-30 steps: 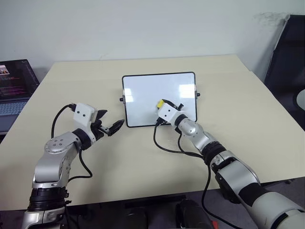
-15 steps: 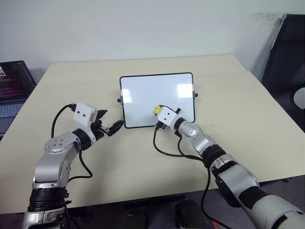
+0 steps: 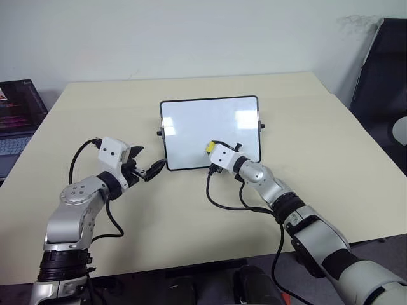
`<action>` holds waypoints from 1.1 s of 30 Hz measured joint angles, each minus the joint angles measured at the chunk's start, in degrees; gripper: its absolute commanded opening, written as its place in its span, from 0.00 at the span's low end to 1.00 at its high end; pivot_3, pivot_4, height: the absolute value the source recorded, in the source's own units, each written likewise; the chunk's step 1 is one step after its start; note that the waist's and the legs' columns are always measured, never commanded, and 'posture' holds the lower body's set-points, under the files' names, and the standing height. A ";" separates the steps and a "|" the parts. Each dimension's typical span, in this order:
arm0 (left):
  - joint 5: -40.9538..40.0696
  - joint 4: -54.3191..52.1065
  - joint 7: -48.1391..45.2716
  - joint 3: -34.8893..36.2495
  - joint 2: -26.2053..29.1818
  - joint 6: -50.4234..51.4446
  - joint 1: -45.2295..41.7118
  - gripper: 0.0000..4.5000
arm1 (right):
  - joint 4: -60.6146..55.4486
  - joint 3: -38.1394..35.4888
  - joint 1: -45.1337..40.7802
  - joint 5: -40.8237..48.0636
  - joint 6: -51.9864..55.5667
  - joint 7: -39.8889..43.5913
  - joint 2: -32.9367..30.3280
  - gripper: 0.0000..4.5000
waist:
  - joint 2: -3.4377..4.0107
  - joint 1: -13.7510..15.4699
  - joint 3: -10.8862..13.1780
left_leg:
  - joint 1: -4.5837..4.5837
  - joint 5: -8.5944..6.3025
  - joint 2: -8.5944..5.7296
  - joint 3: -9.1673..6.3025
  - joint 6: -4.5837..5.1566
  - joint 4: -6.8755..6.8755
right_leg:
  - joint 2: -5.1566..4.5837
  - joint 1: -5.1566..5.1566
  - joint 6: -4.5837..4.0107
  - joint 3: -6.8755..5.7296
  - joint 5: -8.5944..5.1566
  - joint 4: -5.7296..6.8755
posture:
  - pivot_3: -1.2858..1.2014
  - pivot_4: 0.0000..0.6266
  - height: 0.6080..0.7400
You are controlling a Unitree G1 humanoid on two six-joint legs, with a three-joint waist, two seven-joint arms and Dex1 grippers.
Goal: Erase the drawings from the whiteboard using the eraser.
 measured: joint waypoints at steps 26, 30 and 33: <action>-0.01 0.00 -0.19 -0.03 -0.11 -0.03 -0.03 1.00 | -8.59 2.05 5.63 0.29 2.57 6.98 -1.59 0.31 | -0.01 0.71 0.02 | -0.02 0.06 0.01 -0.26 -0.19 -0.43 | -0.02 -0.05 -0.02 -0.07 -0.02 -0.31 | 0.52 0.24 1.00; -0.01 0.00 -0.17 -0.03 -0.12 -0.03 -0.04 1.00 | -8.58 2.31 5.41 -1.24 2.80 4.24 -1.58 0.31 | 0.01 0.79 0.10 | -0.05 0.06 0.02 -0.30 -0.20 -0.41 | -0.02 -0.06 -0.03 -0.07 -0.03 -0.31 | 0.52 0.24 1.00; -0.01 0.00 -0.14 -0.03 -0.14 -0.03 -0.02 1.00 | -7.58 1.52 3.16 -1.14 3.18 0.97 -1.59 0.31 | 0.14 1.07 0.40 | -0.11 0.14 0.01 -0.36 -0.32 -0.38 | -0.03 -0.09 -0.03 -0.07 -0.03 -0.31 | 0.52 0.24 1.00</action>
